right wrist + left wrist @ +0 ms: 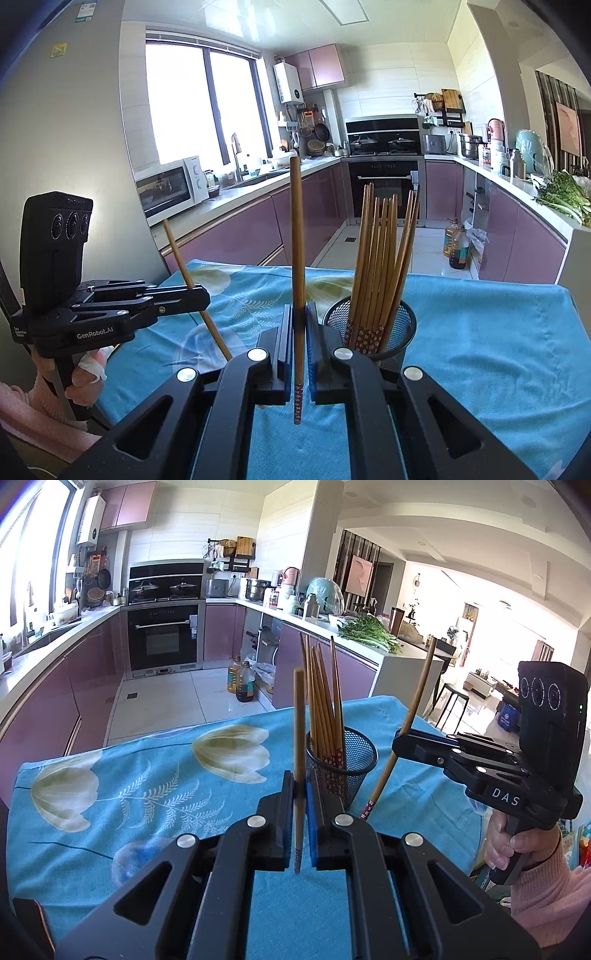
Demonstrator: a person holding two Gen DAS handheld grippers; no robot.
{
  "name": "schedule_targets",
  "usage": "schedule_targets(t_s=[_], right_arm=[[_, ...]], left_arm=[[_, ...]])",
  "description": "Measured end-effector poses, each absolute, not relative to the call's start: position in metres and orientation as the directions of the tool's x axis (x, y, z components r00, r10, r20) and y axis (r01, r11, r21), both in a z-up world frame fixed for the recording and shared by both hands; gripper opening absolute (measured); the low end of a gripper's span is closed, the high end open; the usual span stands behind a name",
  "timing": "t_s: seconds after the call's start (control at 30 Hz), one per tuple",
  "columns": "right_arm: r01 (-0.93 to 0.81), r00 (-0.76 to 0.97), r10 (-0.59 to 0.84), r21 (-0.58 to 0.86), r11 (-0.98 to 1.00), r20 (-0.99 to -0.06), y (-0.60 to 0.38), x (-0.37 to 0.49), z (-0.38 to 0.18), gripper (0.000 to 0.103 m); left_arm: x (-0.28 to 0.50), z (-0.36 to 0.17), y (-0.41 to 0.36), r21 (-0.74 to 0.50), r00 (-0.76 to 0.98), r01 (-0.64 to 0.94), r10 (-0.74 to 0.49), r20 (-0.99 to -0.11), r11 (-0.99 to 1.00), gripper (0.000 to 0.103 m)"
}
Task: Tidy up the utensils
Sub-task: 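Lower both upright chopsticks into the black mesh cup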
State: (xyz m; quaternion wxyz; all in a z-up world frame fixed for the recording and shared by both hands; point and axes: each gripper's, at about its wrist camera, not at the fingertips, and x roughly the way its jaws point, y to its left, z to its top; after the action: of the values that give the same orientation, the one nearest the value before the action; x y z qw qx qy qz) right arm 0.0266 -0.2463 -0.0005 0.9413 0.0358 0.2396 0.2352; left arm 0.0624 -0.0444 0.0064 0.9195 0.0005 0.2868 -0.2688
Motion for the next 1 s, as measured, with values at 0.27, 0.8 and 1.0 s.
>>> schedule_targets(t_s=[0.27,0.8,1.0], right_arm=[[-0.421,0.786,0.453,0.172,0.891,-0.422,-0.249,0.030,0.005,0.006],[-0.423,0.798,0.449,0.158,0.892,-0.402,-0.247,0.037,0.012,0.006],[-0.427,0.800,0.453,0.157,0.890,-0.393,-0.247,0.036,0.015,0.006]], left_arm=[[0.063,0.011,-0.049,-0.150,0.689,0.510,-0.507,-0.517,0.847,0.007],[0.070,0.024,-0.055,-0.148,0.682,0.536,-0.530,-0.504,0.831,0.007],[0.073,0.032,-0.059,-0.143,0.683,0.546,-0.538,-0.494,0.825,0.007]])
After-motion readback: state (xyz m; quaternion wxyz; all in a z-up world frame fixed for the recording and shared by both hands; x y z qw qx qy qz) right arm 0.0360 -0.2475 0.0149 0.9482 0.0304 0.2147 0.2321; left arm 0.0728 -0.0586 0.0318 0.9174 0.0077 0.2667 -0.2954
